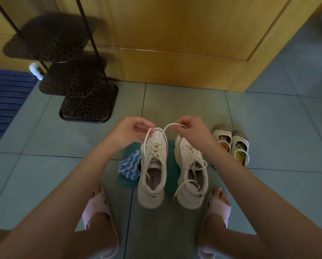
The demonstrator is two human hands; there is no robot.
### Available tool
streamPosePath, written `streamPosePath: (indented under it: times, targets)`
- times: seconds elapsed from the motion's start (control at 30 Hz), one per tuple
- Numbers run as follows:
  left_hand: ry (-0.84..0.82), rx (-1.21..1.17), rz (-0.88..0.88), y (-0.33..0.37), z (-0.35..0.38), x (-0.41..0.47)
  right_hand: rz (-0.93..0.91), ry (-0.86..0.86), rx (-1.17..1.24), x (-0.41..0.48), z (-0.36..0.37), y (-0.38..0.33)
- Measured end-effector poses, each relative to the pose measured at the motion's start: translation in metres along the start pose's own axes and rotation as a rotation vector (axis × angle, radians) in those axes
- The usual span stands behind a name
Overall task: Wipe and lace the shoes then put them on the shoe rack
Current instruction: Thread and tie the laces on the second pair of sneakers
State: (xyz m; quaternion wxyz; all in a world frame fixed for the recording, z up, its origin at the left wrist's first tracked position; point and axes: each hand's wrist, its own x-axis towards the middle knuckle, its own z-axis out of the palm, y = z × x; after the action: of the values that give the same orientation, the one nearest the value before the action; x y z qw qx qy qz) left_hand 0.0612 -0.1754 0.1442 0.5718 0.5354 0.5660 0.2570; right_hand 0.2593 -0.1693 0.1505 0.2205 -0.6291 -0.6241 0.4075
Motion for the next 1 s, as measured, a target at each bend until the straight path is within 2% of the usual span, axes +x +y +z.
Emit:
streamPosePath:
  times: [0.1,0.23,0.37,0.47,0.6,0.73,0.83,1.0]
  targets:
    - [0.081,0.081,0.045,-0.006,0.005,0.004,-0.059,0.05,-0.189,0.002,0.006,0.011]
    - [0.213,0.06,-0.012,-0.011,0.006,0.013,-0.096,0.167,-0.387,0.006,0.013,0.022]
    - [0.259,0.075,-0.129,-0.021,0.013,0.019,0.082,0.139,-0.12,0.003,0.023,0.035]
    - [0.213,0.035,-0.234,-0.035,0.024,0.014,0.177,0.197,-0.019,-0.002,0.037,0.044]
    - [0.171,0.05,-0.266,-0.052,0.034,0.007,0.268,-0.041,0.043,-0.01,0.053,0.038]
    - [0.215,0.041,-0.226,-0.055,0.041,0.004,0.266,-0.111,0.098,-0.012,0.068,0.036]
    - [0.239,-0.083,-0.234,-0.055,0.044,0.005,0.299,-0.13,0.163,-0.01,0.071,0.038]
    - [0.322,-0.447,-0.298,-0.057,0.041,0.005,0.426,-0.156,0.519,-0.013,0.066,0.039]
